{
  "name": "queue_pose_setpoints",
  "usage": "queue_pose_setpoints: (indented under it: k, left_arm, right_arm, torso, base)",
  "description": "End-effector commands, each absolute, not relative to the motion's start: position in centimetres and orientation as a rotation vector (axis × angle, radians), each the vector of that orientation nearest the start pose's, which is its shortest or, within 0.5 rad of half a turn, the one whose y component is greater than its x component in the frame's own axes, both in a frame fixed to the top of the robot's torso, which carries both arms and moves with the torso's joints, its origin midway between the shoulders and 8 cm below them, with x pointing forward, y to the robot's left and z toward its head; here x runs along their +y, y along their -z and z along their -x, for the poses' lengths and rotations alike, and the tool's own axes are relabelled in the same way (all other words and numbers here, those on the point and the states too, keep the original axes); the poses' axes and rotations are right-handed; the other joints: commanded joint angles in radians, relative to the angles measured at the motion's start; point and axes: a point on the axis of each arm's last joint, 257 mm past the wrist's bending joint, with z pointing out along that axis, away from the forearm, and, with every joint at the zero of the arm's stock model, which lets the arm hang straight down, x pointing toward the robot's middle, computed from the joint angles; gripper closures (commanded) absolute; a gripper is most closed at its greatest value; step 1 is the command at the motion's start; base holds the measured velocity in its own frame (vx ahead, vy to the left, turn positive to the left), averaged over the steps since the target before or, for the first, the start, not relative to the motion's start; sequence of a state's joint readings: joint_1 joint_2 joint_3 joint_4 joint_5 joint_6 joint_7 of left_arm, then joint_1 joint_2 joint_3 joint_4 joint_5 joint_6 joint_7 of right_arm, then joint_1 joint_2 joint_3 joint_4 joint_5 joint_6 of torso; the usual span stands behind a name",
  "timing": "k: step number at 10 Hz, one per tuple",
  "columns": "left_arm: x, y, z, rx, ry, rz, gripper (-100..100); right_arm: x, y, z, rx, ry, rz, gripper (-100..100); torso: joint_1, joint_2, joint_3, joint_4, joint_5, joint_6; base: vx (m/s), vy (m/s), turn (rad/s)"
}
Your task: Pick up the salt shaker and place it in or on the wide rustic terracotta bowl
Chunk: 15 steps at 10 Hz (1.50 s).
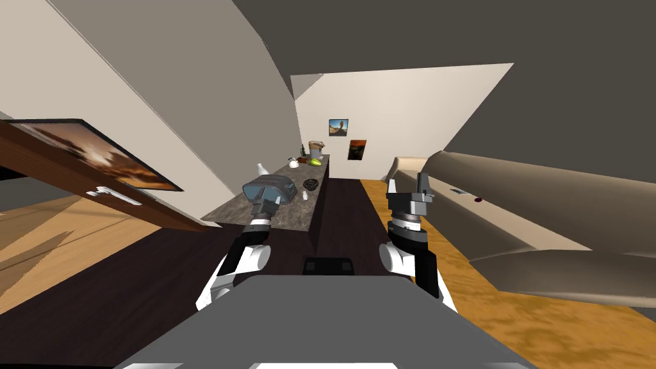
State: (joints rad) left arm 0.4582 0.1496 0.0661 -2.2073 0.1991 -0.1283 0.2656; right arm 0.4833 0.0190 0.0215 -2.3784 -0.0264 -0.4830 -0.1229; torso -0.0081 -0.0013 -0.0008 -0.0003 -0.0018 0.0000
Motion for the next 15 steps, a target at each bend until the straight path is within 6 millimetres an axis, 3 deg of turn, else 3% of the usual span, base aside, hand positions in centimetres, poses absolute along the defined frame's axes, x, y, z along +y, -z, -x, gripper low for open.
queue_pose_setpoints:
  k: [1,15]
  left_arm:
    - [32.0,7.7,-40.7,0.786,1.480,1.180,-100]
    - [34.5,15.6,-42.9,0.789,1.508,1.660,-100]
  right_arm:
    - [-27.2,-6.9,-32.6,0.480,-1.483,-0.651,0]
    - [-27.2,-6.9,-32.6,0.480,-1.483,-0.651,0]
  torso:
    - [0.000,0.000,0.000,0.000,0.000,0.000]
    - [0.002,-0.002,-0.001,0.000,0.000,0.000]
  base:
    - [0.003,-0.094,0.062]
    - [0.016,-0.096,0.080]
